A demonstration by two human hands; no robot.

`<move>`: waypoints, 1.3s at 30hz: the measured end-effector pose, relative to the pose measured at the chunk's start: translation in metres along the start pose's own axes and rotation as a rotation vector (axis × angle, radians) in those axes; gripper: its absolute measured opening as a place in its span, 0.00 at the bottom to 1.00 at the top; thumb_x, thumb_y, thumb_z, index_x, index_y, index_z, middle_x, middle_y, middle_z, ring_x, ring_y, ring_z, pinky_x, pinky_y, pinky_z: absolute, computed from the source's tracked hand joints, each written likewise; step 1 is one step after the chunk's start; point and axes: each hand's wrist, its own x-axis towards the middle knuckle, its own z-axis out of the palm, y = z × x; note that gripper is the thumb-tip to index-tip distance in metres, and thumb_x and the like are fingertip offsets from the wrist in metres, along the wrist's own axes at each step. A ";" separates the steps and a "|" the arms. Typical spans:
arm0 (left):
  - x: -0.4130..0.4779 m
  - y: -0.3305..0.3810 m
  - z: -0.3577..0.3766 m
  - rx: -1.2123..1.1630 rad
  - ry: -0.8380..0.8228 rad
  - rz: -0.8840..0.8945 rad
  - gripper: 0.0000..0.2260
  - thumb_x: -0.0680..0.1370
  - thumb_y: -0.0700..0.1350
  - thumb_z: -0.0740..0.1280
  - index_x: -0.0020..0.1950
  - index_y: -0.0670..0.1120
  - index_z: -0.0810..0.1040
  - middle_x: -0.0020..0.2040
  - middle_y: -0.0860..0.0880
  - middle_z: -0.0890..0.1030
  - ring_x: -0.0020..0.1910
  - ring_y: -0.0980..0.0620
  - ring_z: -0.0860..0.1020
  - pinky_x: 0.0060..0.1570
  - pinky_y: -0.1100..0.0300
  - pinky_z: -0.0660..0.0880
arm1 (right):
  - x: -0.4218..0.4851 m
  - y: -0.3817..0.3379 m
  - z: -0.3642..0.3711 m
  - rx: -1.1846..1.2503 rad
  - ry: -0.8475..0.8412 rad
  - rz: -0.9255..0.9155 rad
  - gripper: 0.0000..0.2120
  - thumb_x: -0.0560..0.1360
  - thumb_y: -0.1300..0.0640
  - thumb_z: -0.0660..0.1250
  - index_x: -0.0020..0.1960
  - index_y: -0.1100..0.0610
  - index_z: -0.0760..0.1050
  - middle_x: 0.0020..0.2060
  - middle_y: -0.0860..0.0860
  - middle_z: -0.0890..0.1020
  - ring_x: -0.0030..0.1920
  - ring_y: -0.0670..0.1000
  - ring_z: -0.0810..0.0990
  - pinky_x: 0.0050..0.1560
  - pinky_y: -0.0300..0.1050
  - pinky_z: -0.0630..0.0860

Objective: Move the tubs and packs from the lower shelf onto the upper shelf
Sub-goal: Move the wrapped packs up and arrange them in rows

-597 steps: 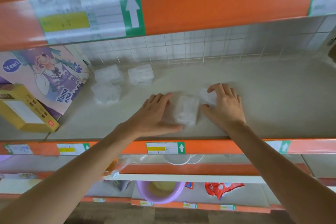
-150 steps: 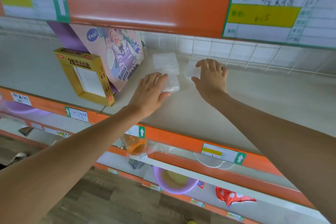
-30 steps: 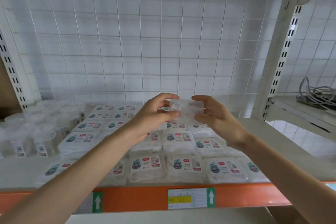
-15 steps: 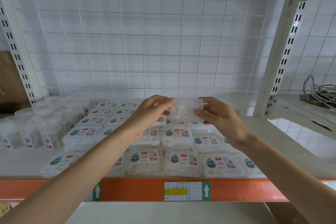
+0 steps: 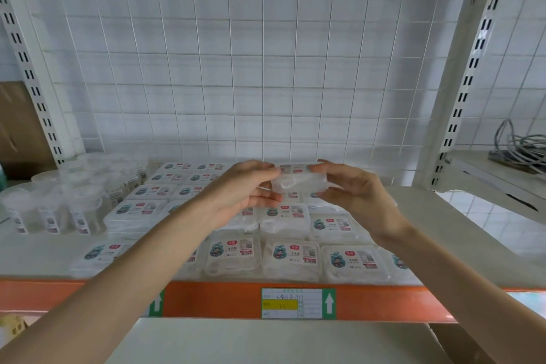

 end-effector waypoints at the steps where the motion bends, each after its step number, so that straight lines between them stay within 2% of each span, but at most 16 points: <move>1: 0.001 -0.001 0.000 -0.047 0.012 0.022 0.11 0.80 0.40 0.67 0.62 0.42 0.76 0.50 0.40 0.83 0.41 0.47 0.84 0.42 0.58 0.82 | -0.001 -0.002 -0.002 0.022 -0.019 0.024 0.18 0.75 0.74 0.66 0.56 0.55 0.81 0.58 0.47 0.83 0.62 0.48 0.80 0.61 0.44 0.76; 6: 0.000 -0.004 -0.003 -0.018 0.043 0.111 0.11 0.79 0.38 0.67 0.61 0.47 0.76 0.51 0.43 0.85 0.46 0.48 0.84 0.47 0.58 0.81 | 0.001 -0.013 -0.006 0.149 0.033 0.139 0.10 0.78 0.64 0.64 0.58 0.59 0.78 0.55 0.54 0.84 0.54 0.54 0.83 0.54 0.46 0.79; 10: -0.001 -0.006 -0.001 0.086 0.021 0.148 0.12 0.80 0.39 0.66 0.62 0.49 0.78 0.53 0.44 0.84 0.48 0.50 0.82 0.45 0.59 0.76 | 0.005 -0.016 0.002 0.049 0.085 0.216 0.12 0.78 0.54 0.66 0.61 0.55 0.76 0.48 0.50 0.85 0.44 0.47 0.83 0.46 0.44 0.77; 13: 0.000 -0.006 0.004 0.175 0.020 0.177 0.12 0.81 0.39 0.65 0.60 0.52 0.79 0.53 0.46 0.84 0.49 0.53 0.81 0.46 0.59 0.74 | 0.007 -0.018 0.006 -0.040 0.046 0.262 0.12 0.78 0.53 0.68 0.60 0.53 0.76 0.44 0.49 0.86 0.39 0.44 0.81 0.42 0.42 0.76; 16: 0.001 -0.006 0.008 0.201 0.025 0.175 0.11 0.81 0.41 0.65 0.61 0.52 0.79 0.53 0.49 0.84 0.51 0.53 0.81 0.48 0.58 0.76 | 0.007 -0.019 0.008 -0.058 0.017 0.269 0.12 0.78 0.56 0.67 0.61 0.51 0.76 0.44 0.51 0.86 0.41 0.46 0.80 0.43 0.43 0.75; 20: -0.002 -0.005 0.012 0.055 -0.012 0.109 0.10 0.81 0.47 0.66 0.61 0.47 0.78 0.54 0.49 0.85 0.51 0.50 0.83 0.53 0.54 0.77 | 0.006 -0.014 0.007 0.030 0.128 0.259 0.13 0.78 0.57 0.67 0.63 0.51 0.75 0.44 0.49 0.86 0.42 0.47 0.83 0.45 0.44 0.77; 24: -0.003 -0.011 0.021 0.080 -0.064 0.106 0.15 0.78 0.43 0.70 0.63 0.48 0.74 0.52 0.48 0.85 0.49 0.49 0.84 0.55 0.52 0.78 | 0.000 -0.011 0.005 0.142 0.178 0.256 0.17 0.77 0.61 0.67 0.65 0.54 0.71 0.48 0.54 0.86 0.47 0.54 0.85 0.49 0.48 0.80; 27: -0.001 -0.010 0.027 0.124 -0.056 0.147 0.12 0.78 0.39 0.69 0.62 0.45 0.75 0.52 0.45 0.85 0.51 0.48 0.83 0.51 0.55 0.78 | -0.004 -0.008 0.003 0.156 0.162 0.270 0.20 0.77 0.62 0.68 0.67 0.56 0.70 0.51 0.56 0.84 0.50 0.54 0.85 0.52 0.49 0.80; 29: -0.001 -0.010 0.028 0.156 -0.051 0.159 0.10 0.79 0.39 0.67 0.60 0.45 0.76 0.53 0.45 0.84 0.50 0.49 0.83 0.49 0.56 0.77 | -0.006 -0.005 0.000 0.062 0.155 0.266 0.23 0.75 0.60 0.70 0.68 0.54 0.68 0.52 0.54 0.83 0.52 0.52 0.83 0.51 0.46 0.79; 32: 0.000 -0.010 0.028 0.217 -0.047 0.165 0.09 0.81 0.39 0.65 0.60 0.46 0.78 0.54 0.45 0.84 0.48 0.51 0.80 0.51 0.54 0.76 | -0.011 -0.002 -0.007 -0.285 0.162 0.120 0.28 0.70 0.53 0.76 0.67 0.46 0.69 0.58 0.45 0.77 0.58 0.44 0.78 0.54 0.41 0.76; 36: 0.002 -0.010 0.028 0.294 -0.034 0.172 0.09 0.81 0.41 0.65 0.57 0.50 0.81 0.54 0.45 0.83 0.45 0.54 0.78 0.50 0.57 0.75 | -0.017 -0.004 -0.013 -0.589 0.062 -0.077 0.24 0.64 0.48 0.80 0.57 0.40 0.76 0.63 0.37 0.73 0.63 0.37 0.72 0.61 0.32 0.67; 39: 0.003 -0.012 0.027 0.353 -0.044 0.196 0.10 0.82 0.42 0.63 0.58 0.52 0.82 0.53 0.48 0.83 0.45 0.56 0.77 0.46 0.62 0.74 | -0.020 -0.003 -0.010 -0.733 0.014 -0.148 0.21 0.64 0.49 0.81 0.54 0.42 0.78 0.59 0.37 0.76 0.60 0.32 0.69 0.58 0.22 0.60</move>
